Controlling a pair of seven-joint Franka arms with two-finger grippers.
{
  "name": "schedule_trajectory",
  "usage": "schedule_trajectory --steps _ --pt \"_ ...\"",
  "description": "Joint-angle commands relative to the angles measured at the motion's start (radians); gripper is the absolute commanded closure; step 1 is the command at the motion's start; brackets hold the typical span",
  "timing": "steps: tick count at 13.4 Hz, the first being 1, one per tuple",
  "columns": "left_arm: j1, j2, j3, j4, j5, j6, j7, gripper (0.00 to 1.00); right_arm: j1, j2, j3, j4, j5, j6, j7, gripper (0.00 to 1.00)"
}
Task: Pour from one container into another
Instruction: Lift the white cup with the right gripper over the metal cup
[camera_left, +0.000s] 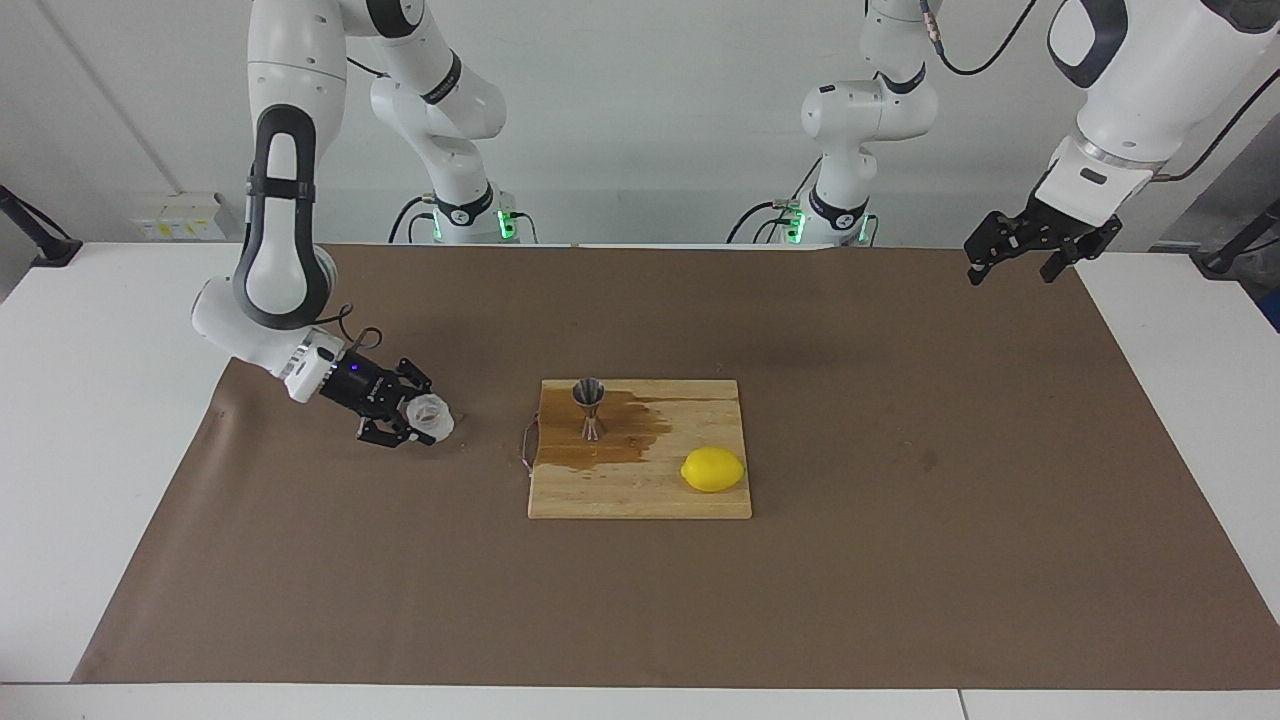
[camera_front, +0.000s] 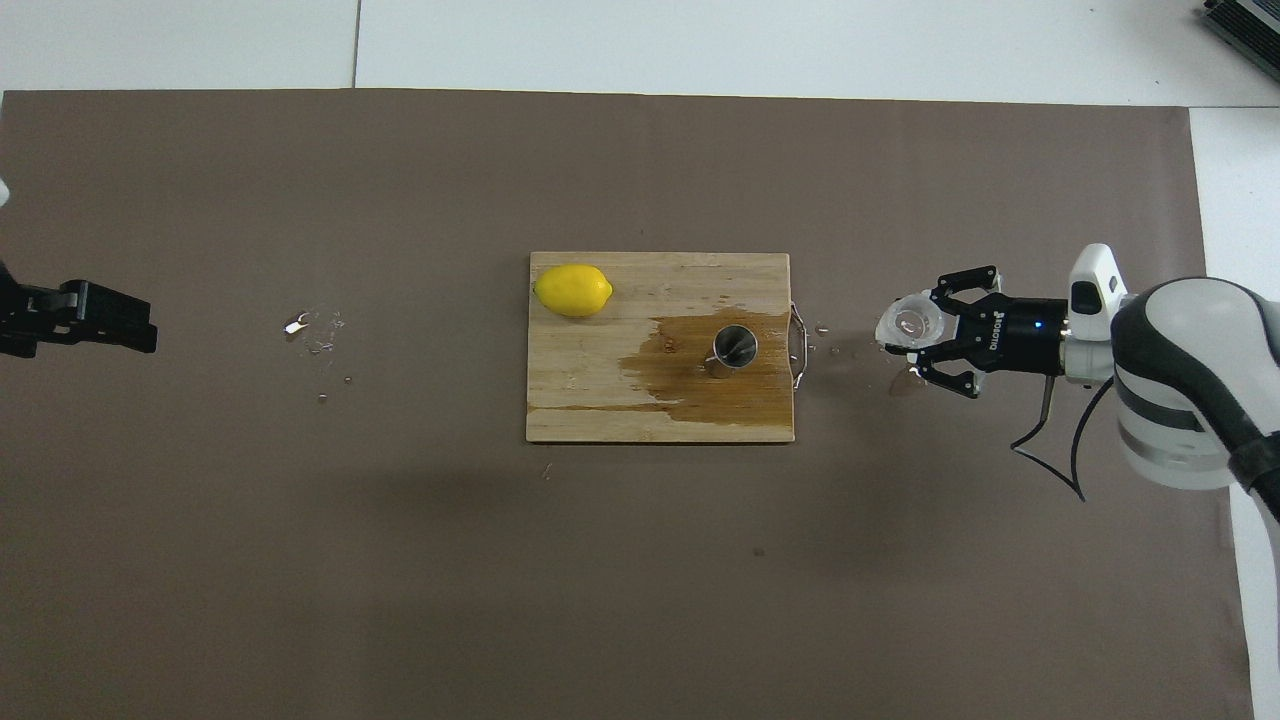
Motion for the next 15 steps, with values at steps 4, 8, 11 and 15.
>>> schedule_trajectory --steps 4,8,11,15 --pt "0.005 -0.021 -0.002 -0.016 0.011 -0.011 0.0 0.0 0.223 -0.04 0.002 -0.01 -0.209 0.264 0.443 0.78" --pt "0.011 -0.017 -0.005 -0.014 0.011 0.029 0.001 0.0 0.304 -0.04 0.0 -0.01 -0.376 0.346 0.664 0.78" --pt "0.059 -0.016 -0.057 -0.016 0.008 0.032 0.001 0.0 0.307 -0.047 0.003 0.004 -0.56 0.341 0.794 0.78" --pt "0.006 -0.019 -0.045 -0.022 0.005 0.032 -0.018 0.0 0.355 -0.063 0.002 0.011 -0.784 0.338 0.968 0.78"
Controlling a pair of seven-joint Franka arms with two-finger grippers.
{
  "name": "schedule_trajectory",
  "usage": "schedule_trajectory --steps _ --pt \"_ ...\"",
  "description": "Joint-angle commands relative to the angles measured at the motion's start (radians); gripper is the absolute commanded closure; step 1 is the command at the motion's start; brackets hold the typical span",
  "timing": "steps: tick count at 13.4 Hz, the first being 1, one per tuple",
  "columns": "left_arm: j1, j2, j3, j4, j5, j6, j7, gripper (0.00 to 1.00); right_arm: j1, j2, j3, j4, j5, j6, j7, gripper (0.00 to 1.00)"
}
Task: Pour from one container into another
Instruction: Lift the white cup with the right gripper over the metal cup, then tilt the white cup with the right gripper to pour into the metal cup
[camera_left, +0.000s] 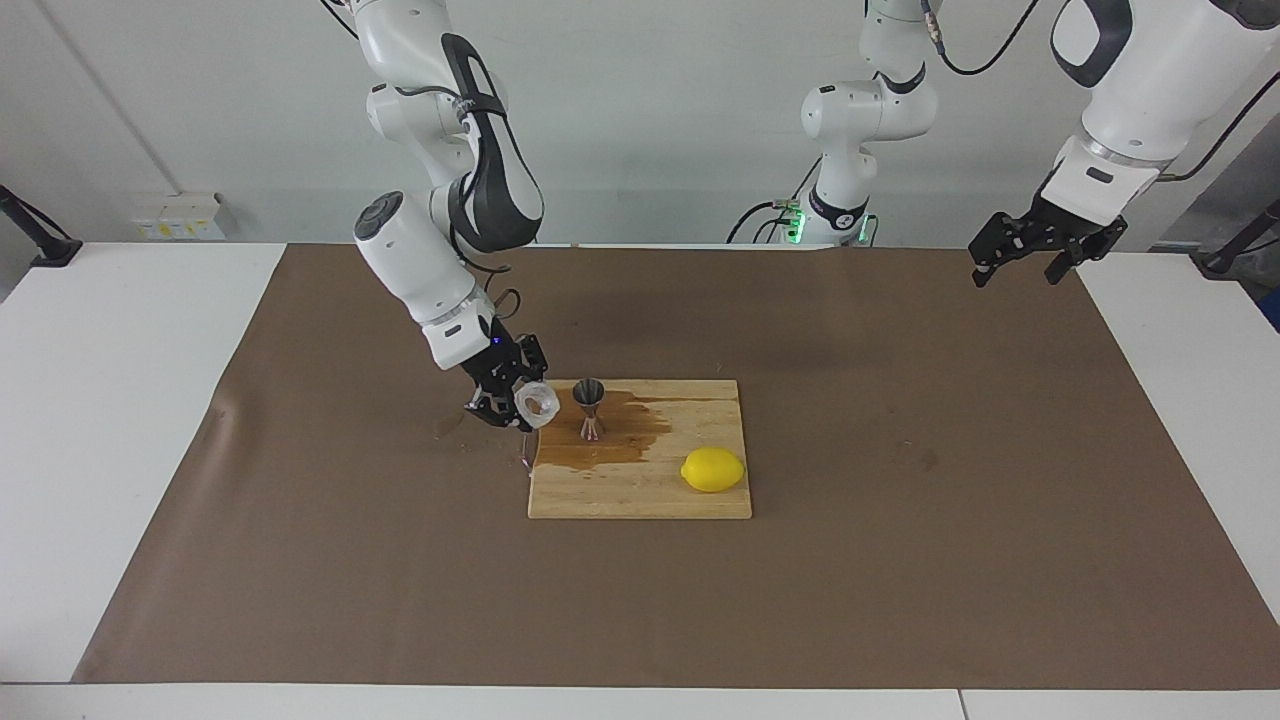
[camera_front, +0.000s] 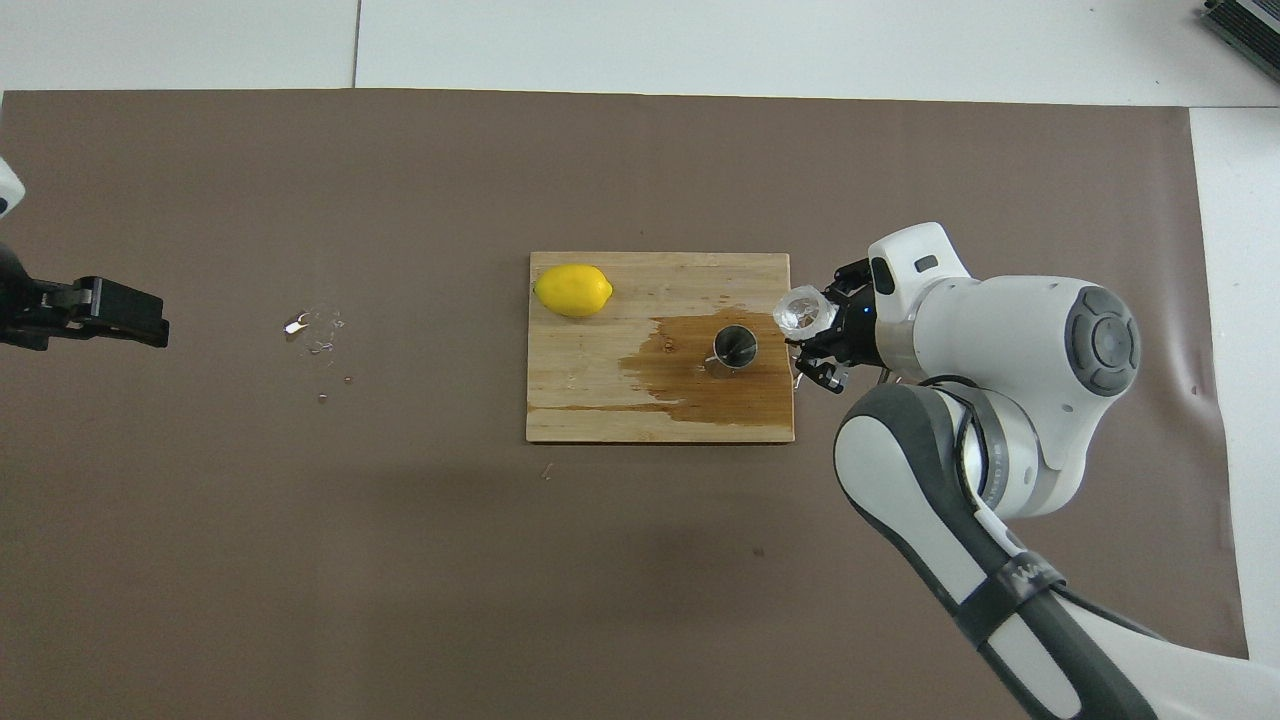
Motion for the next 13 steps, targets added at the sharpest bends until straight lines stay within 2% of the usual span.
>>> schedule_trajectory --steps 1,2,7,9,13 --pt "-0.053 -0.019 0.039 -0.022 0.005 0.016 -0.035 0.0 0.021 -0.04 0.001 0.0 -0.153 -0.008 0.133 0.78" --pt "-0.085 -0.019 0.074 -0.022 0.005 0.016 -0.058 0.0 0.035 -0.053 0.003 0.0 -0.206 -0.028 0.164 0.78" --pt "-0.043 -0.019 0.055 -0.022 0.005 0.014 -0.048 0.0 0.085 -0.084 0.006 0.005 -0.446 -0.112 0.316 0.78" --pt "0.015 -0.019 -0.001 -0.022 -0.003 0.014 -0.048 0.0 0.095 -0.089 0.006 0.005 -0.486 -0.125 0.35 0.78" --pt "0.023 -0.022 -0.014 -0.031 -0.003 0.014 -0.049 0.0 0.099 -0.09 0.006 0.005 -0.523 -0.132 0.352 0.78"
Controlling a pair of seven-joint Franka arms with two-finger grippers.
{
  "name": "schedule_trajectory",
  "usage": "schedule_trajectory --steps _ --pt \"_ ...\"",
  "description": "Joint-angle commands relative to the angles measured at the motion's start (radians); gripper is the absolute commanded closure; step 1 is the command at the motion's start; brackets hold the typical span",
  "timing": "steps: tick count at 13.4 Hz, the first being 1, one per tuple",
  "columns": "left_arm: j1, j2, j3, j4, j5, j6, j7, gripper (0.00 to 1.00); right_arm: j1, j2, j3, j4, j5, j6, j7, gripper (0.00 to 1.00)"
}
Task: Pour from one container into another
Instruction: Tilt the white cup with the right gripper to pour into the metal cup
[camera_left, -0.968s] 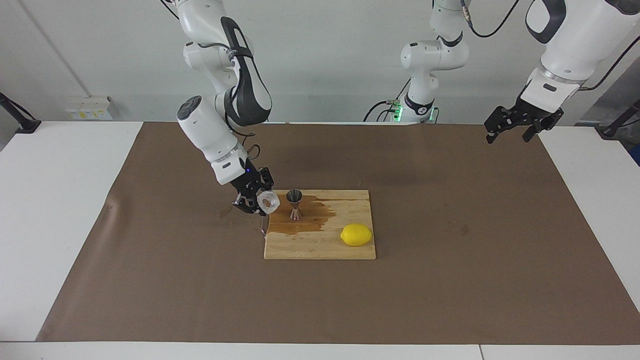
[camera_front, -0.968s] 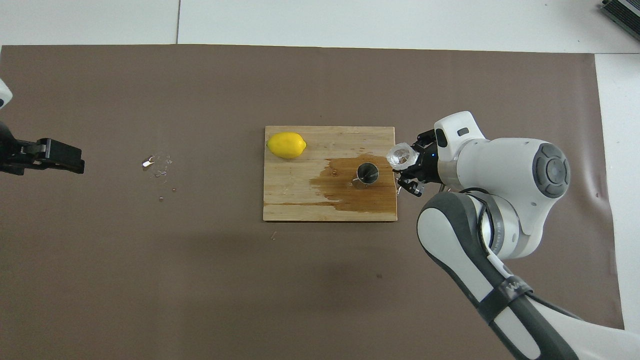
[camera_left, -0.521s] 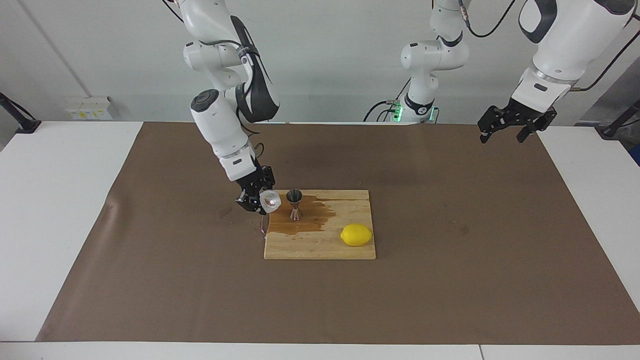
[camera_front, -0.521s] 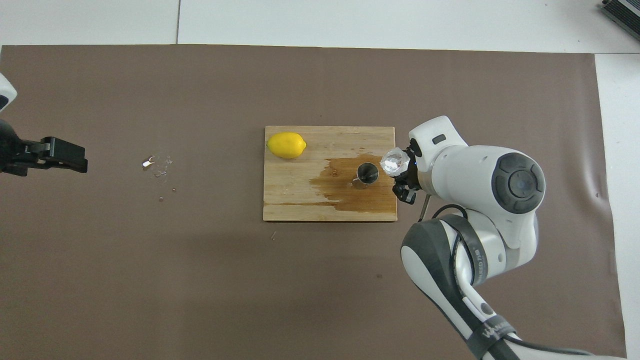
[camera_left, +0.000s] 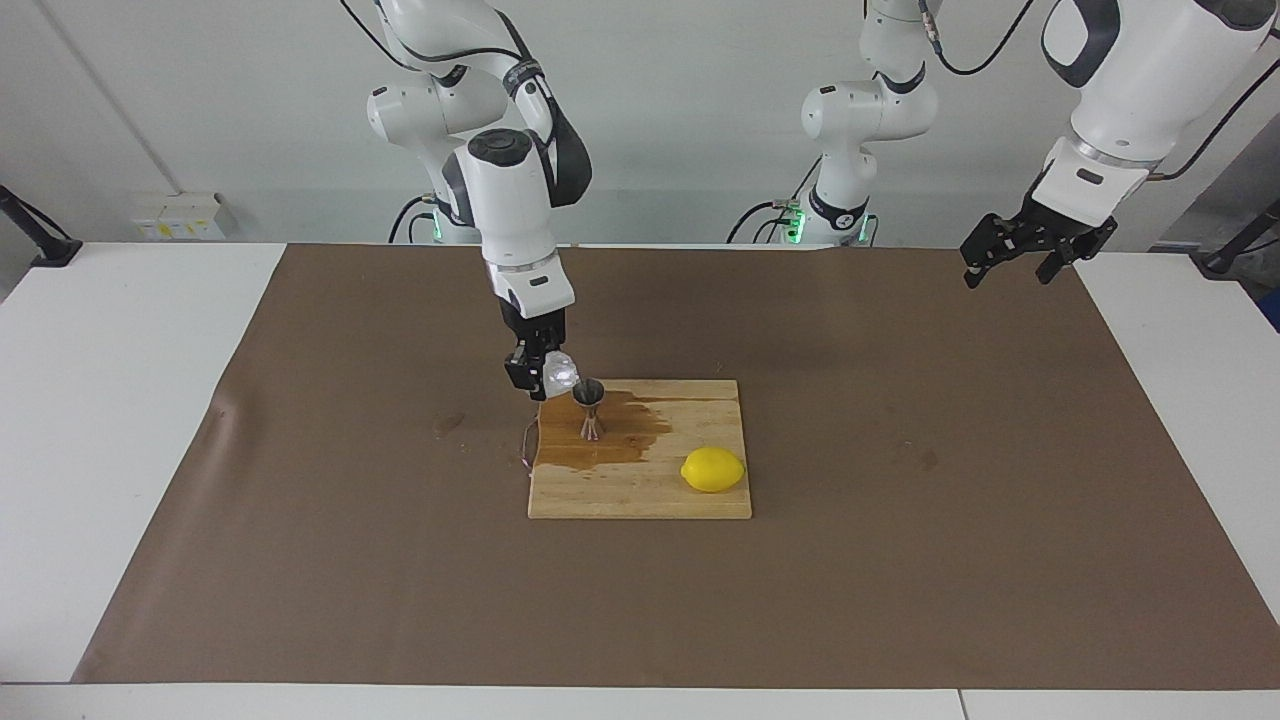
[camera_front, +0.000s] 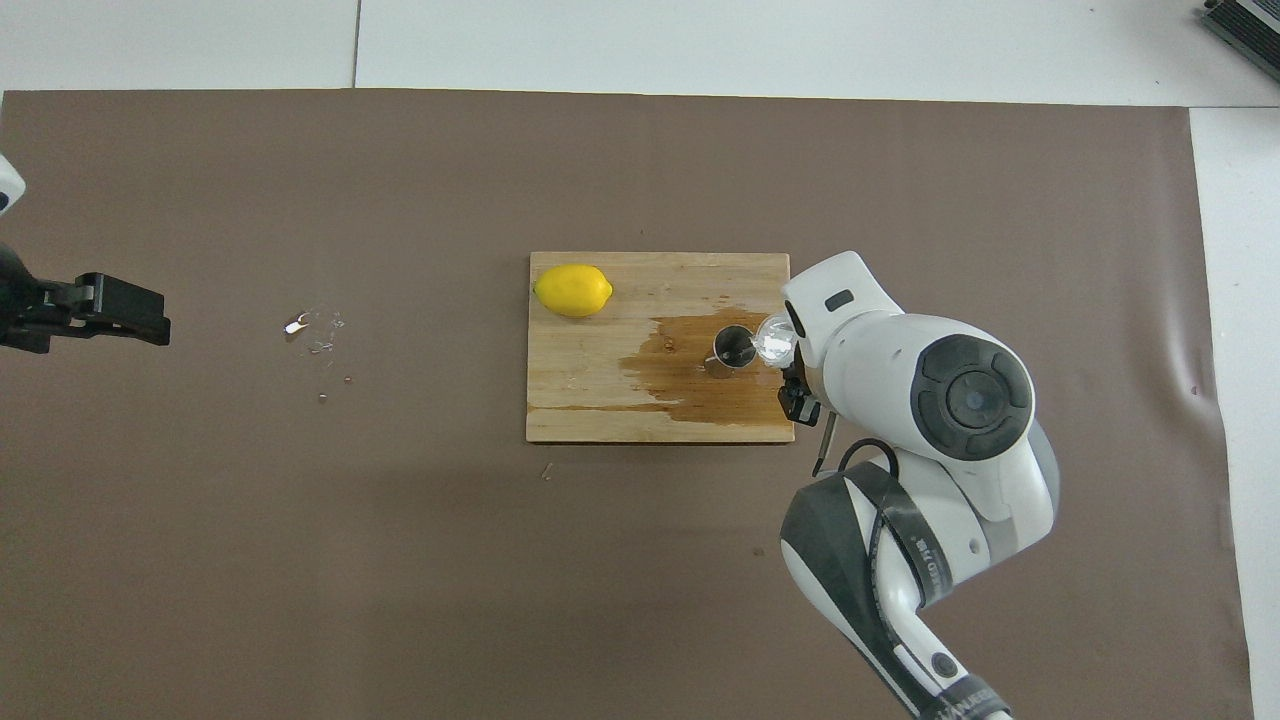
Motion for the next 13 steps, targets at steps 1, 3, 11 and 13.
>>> schedule_trajectory --steps 1,3,11,13 --pt "0.025 -0.022 -0.014 -0.032 -0.002 0.014 -0.009 0.0 0.007 -0.017 0.002 -0.003 -0.046 -0.022 0.036 0.78" --pt "0.025 -0.025 -0.014 -0.032 -0.002 0.013 -0.009 0.0 0.014 -0.017 0.002 0.0 -0.061 -0.023 0.053 0.78" --pt "0.028 -0.027 -0.014 -0.032 -0.002 -0.001 -0.016 0.0 0.016 -0.015 0.003 0.003 -0.065 -0.009 0.079 0.78" --pt "0.028 -0.025 -0.014 -0.032 -0.002 -0.001 -0.016 0.0 0.014 -0.015 0.008 0.003 -0.065 -0.008 0.079 0.78"
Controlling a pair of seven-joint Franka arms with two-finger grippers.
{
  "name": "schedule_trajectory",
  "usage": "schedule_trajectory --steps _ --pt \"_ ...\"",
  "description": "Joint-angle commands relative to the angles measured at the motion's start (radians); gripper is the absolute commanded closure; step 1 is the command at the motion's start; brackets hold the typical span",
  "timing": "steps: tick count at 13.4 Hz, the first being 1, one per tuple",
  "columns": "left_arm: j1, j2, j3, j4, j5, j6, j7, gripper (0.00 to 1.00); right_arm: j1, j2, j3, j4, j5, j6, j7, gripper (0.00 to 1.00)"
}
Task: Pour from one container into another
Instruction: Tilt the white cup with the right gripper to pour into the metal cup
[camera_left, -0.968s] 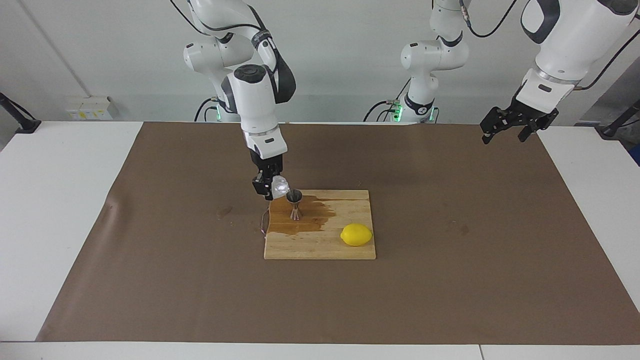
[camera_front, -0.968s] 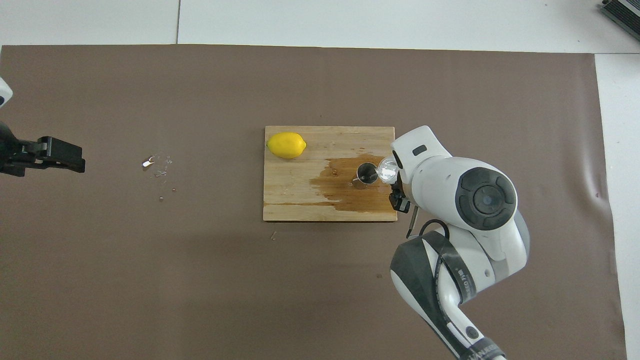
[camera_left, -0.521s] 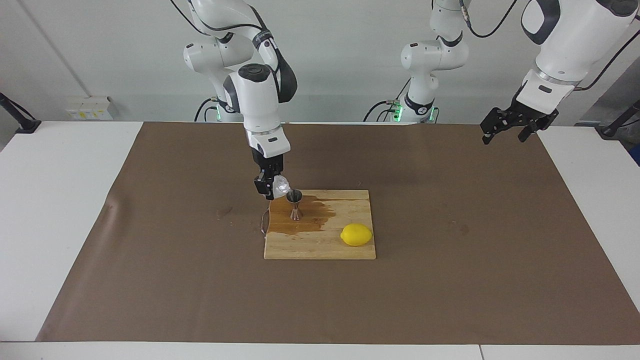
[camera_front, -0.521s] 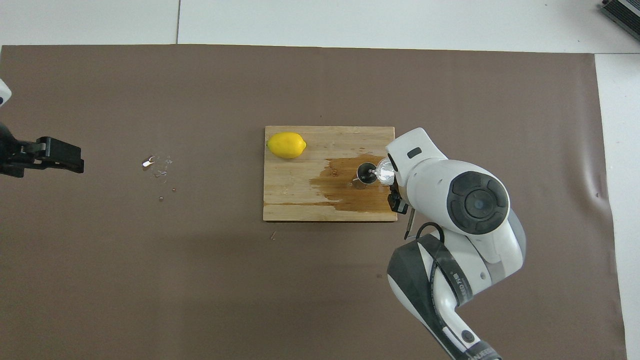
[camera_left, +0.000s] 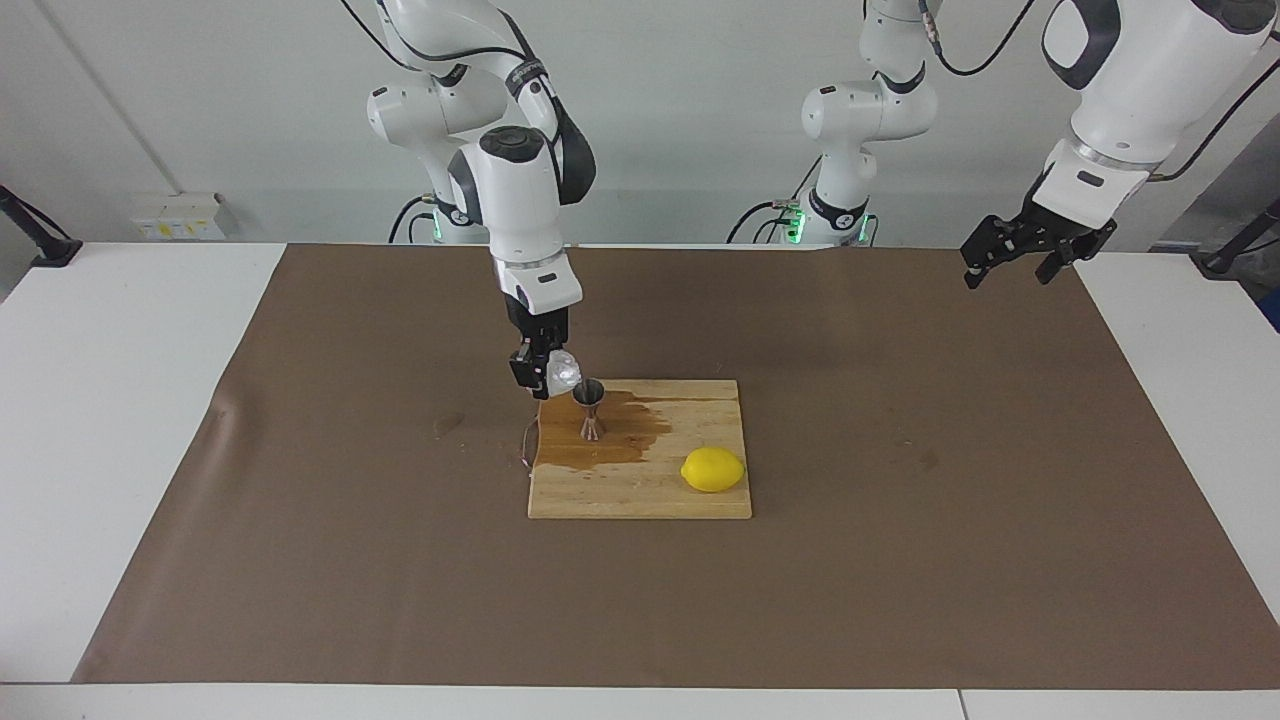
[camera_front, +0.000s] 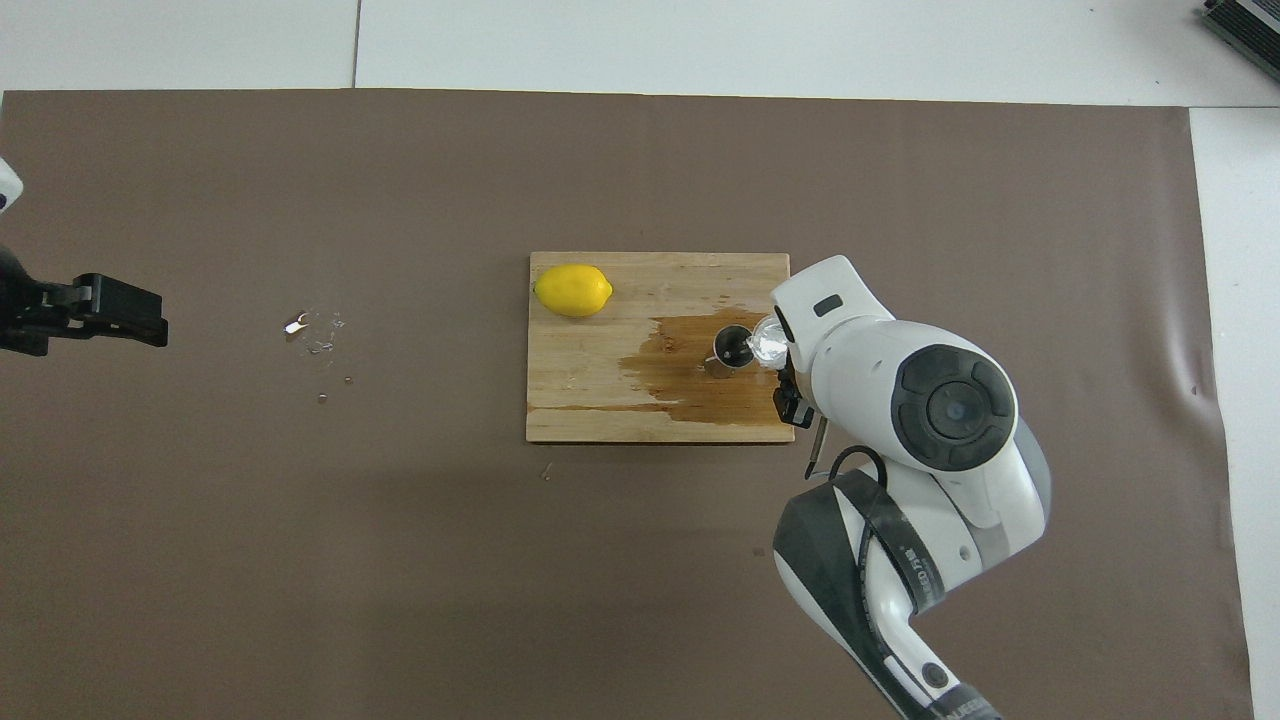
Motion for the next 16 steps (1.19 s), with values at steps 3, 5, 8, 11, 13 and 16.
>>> schedule_trajectory --steps 3,5,8,11,13,16 --pt "0.015 -0.027 -0.011 -0.028 -0.002 0.0 -0.009 0.0 -0.001 -0.013 0.007 0.002 -0.032 -0.004 0.039 0.78" --pt "0.017 -0.027 -0.011 -0.028 -0.002 0.0 -0.009 0.0 -0.002 -0.013 0.007 0.002 -0.029 -0.004 0.033 0.78" --pt "0.015 -0.027 -0.011 -0.028 -0.002 0.0 -0.009 0.0 -0.008 -0.013 0.007 0.001 -0.016 -0.007 0.028 0.78" --pt "0.017 -0.027 -0.011 -0.028 -0.002 0.0 -0.009 0.0 -0.008 -0.012 0.008 0.001 0.005 -0.007 0.03 0.78" --pt "0.015 -0.027 -0.011 -0.028 -0.002 0.0 -0.009 0.0 -0.008 -0.012 0.008 0.001 0.069 -0.006 -0.004 0.78" --pt "0.017 -0.027 -0.011 -0.028 -0.002 0.0 -0.009 0.0 -0.019 -0.016 0.005 0.001 0.195 -0.003 -0.117 0.78"
